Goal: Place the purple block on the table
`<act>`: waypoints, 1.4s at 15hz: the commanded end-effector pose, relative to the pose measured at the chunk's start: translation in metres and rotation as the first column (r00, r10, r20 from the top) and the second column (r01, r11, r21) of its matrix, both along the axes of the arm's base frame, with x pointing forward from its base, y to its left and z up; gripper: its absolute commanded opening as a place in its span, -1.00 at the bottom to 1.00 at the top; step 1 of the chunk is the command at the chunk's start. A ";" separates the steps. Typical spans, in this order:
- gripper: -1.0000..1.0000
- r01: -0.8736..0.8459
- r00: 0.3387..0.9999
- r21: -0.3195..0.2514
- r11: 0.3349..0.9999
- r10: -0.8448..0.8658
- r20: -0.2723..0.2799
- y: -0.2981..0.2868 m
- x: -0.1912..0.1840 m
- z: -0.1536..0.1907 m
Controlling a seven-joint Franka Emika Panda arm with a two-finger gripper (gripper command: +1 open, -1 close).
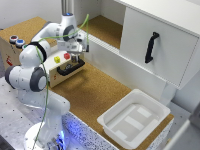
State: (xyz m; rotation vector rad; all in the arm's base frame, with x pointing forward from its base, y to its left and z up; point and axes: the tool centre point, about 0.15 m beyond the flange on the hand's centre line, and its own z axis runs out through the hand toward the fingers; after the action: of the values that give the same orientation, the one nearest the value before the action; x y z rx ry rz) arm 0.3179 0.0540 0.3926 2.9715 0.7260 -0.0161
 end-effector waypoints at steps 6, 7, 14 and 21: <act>-1.00 0.075 0.985 0.080 0.994 -0.087 0.151 -0.075 0.000 -0.130; -1.00 0.079 0.983 0.058 0.995 -0.088 0.163 -0.077 0.008 -0.139; -1.00 0.269 0.951 0.093 0.959 -0.279 0.132 -0.138 0.049 -0.210; 1.00 0.349 0.922 0.183 0.919 -0.372 0.110 -0.152 0.045 -0.189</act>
State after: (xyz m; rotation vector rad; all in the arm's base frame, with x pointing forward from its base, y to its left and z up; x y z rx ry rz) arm 0.3508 -0.0810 0.2051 3.0939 0.2300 0.2611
